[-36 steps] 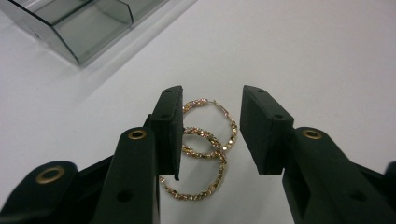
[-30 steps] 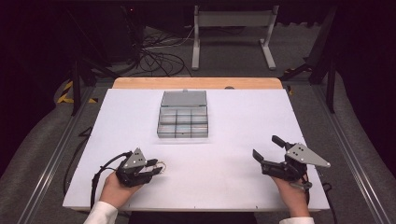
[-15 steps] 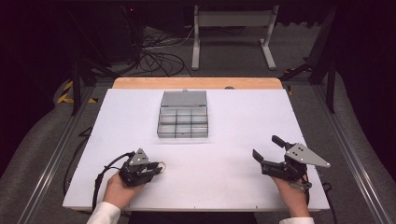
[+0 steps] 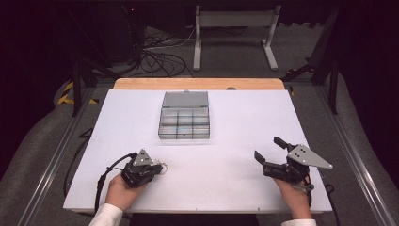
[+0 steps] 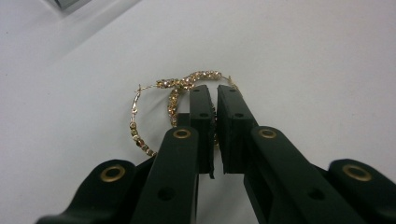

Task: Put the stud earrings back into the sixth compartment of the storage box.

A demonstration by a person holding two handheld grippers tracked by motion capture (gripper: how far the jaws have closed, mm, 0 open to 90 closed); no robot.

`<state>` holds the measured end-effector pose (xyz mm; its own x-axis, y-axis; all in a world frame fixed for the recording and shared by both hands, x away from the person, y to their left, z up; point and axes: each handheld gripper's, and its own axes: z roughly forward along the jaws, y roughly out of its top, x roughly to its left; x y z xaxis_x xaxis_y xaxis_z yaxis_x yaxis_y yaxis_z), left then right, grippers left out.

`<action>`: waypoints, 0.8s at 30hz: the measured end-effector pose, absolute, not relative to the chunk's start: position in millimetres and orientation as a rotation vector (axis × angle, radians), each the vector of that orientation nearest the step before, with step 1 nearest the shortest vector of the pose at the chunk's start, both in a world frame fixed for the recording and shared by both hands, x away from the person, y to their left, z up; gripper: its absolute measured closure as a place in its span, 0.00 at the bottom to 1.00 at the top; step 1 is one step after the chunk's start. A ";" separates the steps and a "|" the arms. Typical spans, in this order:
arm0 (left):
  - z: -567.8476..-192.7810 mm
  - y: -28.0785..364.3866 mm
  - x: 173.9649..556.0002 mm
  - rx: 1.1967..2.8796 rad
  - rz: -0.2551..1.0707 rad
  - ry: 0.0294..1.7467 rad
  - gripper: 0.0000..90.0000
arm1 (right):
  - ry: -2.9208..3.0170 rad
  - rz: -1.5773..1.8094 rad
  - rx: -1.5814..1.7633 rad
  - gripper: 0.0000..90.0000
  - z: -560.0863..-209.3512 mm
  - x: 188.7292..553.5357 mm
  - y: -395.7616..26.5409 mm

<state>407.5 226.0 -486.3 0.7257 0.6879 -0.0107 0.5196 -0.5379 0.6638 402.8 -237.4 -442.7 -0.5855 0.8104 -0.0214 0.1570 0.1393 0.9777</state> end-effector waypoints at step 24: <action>-457.3 220.0 417.6 2.131 0.398 0.764 0.95 | 1.862 1.492 0.919 0.16 -443.2 403.1 -239.3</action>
<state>417.6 220.0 -457.3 0.7663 0.6421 0.0189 0.3838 -0.4813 0.7881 403.1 -239.3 -443.2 -0.5970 0.8020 -0.0175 0.1579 0.1388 0.9777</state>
